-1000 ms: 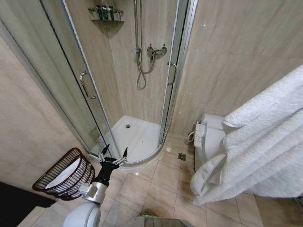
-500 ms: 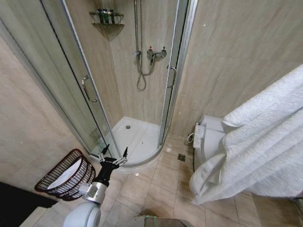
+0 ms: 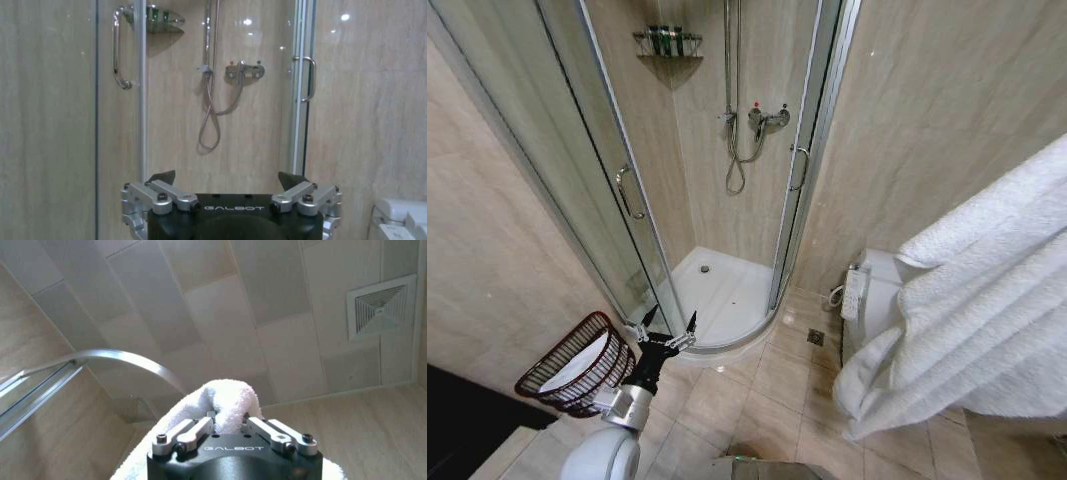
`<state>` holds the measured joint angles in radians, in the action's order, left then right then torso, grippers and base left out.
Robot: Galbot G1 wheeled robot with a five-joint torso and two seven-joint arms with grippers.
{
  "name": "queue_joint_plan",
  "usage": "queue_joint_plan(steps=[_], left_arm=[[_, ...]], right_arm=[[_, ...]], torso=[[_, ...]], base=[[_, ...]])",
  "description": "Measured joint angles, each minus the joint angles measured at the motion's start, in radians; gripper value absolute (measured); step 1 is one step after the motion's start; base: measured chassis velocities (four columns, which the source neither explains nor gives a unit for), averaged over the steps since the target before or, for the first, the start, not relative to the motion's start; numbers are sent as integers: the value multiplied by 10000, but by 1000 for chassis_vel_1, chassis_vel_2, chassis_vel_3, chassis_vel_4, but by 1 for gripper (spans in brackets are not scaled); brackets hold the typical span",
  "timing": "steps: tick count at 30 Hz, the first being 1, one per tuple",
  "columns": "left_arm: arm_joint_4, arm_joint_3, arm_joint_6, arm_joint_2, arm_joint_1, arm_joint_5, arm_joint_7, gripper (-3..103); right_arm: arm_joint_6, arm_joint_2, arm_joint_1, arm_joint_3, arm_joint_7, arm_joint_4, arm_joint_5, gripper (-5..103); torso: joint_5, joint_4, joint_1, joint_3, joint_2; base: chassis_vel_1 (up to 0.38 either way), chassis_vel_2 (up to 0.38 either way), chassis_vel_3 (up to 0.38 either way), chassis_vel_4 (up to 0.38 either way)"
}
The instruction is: Discard the used towel into the hamper.
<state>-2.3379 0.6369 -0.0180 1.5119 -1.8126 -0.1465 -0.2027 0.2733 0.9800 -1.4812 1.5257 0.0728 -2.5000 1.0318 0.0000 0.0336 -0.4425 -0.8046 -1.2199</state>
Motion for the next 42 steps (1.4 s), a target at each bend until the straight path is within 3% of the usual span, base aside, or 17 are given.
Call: queue_joint_plan(steps=[42], left_arm=[[0, 0, 0, 1, 0, 0, 0, 100]], right_arm=[[1, 87, -34, 13, 31, 1, -257, 10]], torso=[[1, 3, 50, 60, 107]], base=[[29, 23, -20, -26]])
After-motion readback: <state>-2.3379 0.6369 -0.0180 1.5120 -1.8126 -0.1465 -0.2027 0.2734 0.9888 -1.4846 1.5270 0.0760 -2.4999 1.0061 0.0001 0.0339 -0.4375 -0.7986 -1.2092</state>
